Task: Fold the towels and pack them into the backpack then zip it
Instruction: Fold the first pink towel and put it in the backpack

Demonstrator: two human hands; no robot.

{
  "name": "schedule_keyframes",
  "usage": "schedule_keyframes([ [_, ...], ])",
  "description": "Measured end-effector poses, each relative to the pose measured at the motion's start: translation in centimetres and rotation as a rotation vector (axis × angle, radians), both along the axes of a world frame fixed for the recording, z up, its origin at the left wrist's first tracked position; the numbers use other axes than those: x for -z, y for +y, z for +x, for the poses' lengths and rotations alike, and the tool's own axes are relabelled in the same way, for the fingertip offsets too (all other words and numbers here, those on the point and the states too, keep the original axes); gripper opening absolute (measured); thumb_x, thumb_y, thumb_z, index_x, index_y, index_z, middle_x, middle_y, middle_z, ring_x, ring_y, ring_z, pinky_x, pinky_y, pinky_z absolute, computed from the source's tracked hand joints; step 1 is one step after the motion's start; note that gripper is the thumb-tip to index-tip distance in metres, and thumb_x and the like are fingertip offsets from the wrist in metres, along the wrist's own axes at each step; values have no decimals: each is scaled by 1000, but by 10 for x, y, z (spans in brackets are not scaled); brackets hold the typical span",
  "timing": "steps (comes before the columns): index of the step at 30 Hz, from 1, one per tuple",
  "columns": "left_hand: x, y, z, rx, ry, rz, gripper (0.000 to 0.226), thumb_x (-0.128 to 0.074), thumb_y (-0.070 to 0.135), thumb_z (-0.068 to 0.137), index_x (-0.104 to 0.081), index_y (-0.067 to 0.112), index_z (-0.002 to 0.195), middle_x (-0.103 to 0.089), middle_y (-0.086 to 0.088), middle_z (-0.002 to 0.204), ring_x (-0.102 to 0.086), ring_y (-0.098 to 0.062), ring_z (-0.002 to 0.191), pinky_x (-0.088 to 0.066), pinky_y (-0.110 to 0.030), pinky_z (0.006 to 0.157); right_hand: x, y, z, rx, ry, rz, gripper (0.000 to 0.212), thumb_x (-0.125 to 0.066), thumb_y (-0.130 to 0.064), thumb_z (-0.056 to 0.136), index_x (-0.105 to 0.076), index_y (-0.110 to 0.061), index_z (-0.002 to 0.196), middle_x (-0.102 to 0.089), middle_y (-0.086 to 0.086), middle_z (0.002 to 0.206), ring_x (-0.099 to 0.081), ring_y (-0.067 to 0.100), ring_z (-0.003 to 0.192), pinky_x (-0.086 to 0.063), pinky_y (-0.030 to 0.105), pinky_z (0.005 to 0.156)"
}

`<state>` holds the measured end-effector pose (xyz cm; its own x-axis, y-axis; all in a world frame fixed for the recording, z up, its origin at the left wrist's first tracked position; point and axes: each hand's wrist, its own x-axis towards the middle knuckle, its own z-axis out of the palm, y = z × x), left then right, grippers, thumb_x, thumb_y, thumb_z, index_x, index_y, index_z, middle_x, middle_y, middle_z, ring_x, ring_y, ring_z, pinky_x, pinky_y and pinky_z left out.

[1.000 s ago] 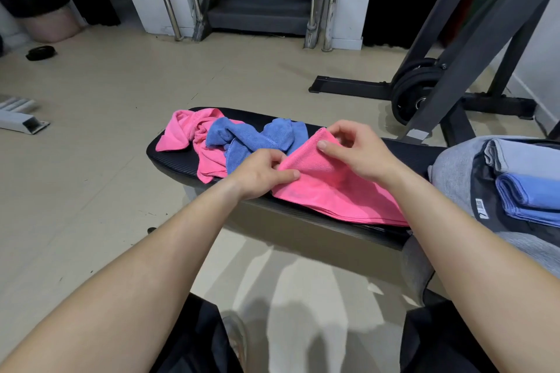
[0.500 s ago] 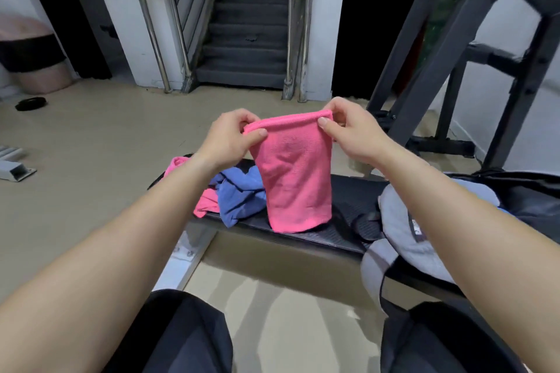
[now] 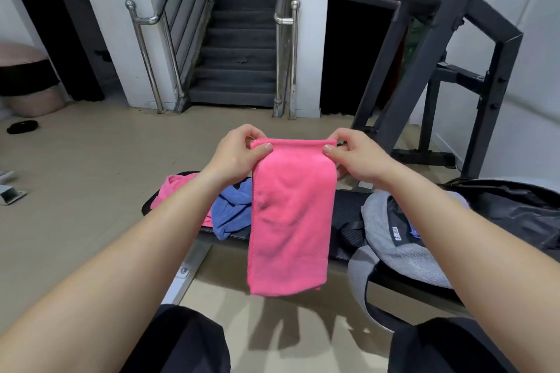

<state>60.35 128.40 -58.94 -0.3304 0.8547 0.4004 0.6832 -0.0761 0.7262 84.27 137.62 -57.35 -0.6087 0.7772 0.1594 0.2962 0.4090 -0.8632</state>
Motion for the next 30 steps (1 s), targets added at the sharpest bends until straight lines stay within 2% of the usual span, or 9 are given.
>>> schedule_keyframes([
  [3,22,19,1,-21,45,-63,10,-72,25,88,-64,20,91,-65,5,80,-57,-10,62,-45,-30,57,28,21,-2,67,-53,7,13,-57,-17,101,-57,-11,90,-63,2,62,-62,16,52,-54,32,54],
  [7,58,53,-4,-74,103,-142,14,-75,30,86,-62,23,86,-65,8,81,-62,-18,82,-42,-29,70,63,52,-11,119,-172,137,15,-59,-23,99,-59,-12,89,-64,-1,68,-59,12,60,-53,37,69],
  [9,75,70,-5,-112,91,-164,16,-75,31,86,-61,23,86,-64,6,81,-61,-20,83,-41,-30,71,79,64,-16,163,-193,168,15,-58,-23,99,-58,-11,90,-68,2,74,-61,12,59,-52,35,67],
  [13,95,100,-7,-192,111,-176,16,-72,37,86,-60,26,87,-65,6,85,-60,-22,85,-48,-35,75,100,89,-25,228,-132,49,11,-59,-18,99,-59,-8,95,-69,9,75,-71,19,58,-58,33,50],
  [16,100,124,-13,-189,82,-160,15,-74,35,84,-61,27,85,-67,5,85,-63,-22,86,-51,-36,78,108,111,-35,261,-56,-49,10,-60,-14,98,-59,-12,89,-67,10,79,-74,24,64,-60,36,54],
  [21,104,160,-29,-195,24,-141,21,-79,28,80,-59,30,72,-70,5,78,-68,-21,80,-55,-39,79,114,143,-52,280,-17,-109,9,-63,-13,96,-62,-12,88,-69,12,80,-75,29,73,-57,32,54],
  [26,109,175,-37,-168,14,-126,14,-77,23,81,-64,26,79,-72,5,77,-69,-15,77,-55,-33,78,118,160,-58,267,14,-154,3,-63,-7,94,-66,-9,93,-72,13,86,-76,25,79,-61,35,60],
  [30,124,155,-36,-108,27,-163,10,-75,19,80,-66,22,82,-70,6,80,-64,-13,75,-51,-27,74,137,148,-50,225,-17,-205,22,-54,10,89,-67,-7,90,-69,15,87,-71,24,78,-63,34,67],
])
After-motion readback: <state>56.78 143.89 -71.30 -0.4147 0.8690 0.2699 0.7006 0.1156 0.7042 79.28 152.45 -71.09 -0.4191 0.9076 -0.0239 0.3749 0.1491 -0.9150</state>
